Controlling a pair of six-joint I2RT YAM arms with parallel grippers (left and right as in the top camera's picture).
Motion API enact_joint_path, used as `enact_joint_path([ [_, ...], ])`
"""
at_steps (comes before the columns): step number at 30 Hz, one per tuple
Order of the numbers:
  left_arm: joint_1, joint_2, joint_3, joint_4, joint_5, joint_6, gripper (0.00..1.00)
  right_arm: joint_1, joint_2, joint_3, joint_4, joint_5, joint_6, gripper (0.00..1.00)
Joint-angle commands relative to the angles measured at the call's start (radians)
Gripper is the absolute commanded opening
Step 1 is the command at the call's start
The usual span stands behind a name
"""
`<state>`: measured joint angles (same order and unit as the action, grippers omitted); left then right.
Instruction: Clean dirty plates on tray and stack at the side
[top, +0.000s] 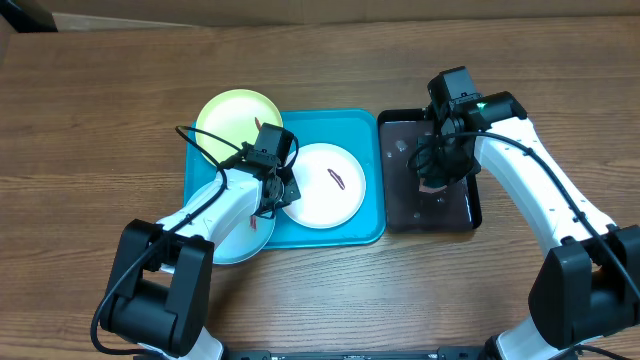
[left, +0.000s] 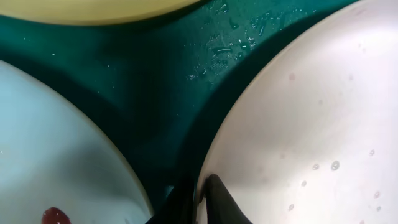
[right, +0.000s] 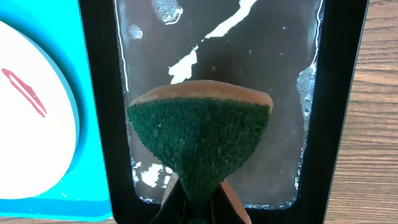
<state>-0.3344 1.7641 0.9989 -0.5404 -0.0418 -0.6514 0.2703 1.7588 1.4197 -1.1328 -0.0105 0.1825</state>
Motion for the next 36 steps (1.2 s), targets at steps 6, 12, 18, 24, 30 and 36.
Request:
enact_joint_path([
  [6, -0.006, 0.007, 0.049, -0.010, -0.040, 0.141, 0.07, 0.005, -0.018, 0.006, 0.008, 0.009, 0.000, 0.04],
  [12, -0.006, 0.007, 0.055, -0.017, -0.018, 0.154, 0.14, 0.005, -0.018, 0.006, 0.010, 0.009, 0.000, 0.04],
  [18, -0.006, 0.007, 0.055, -0.024, -0.006, 0.153, 0.18, 0.005, -0.018, 0.006, 0.013, 0.009, 0.000, 0.04],
  [24, -0.006, 0.007, 0.055, -0.032, -0.006, 0.146, 0.04, 0.005, -0.018, 0.006, 0.012, 0.009, 0.000, 0.04],
  [30, -0.006, 0.007, 0.055, -0.032, -0.005, 0.146, 0.10, 0.005, -0.018, 0.021, 0.024, 0.009, 0.000, 0.04],
  [36, -0.005, 0.007, 0.055, -0.031, 0.043, 0.146, 0.04, 0.013, -0.023, 0.088, -0.029, 0.008, -0.001, 0.04],
])
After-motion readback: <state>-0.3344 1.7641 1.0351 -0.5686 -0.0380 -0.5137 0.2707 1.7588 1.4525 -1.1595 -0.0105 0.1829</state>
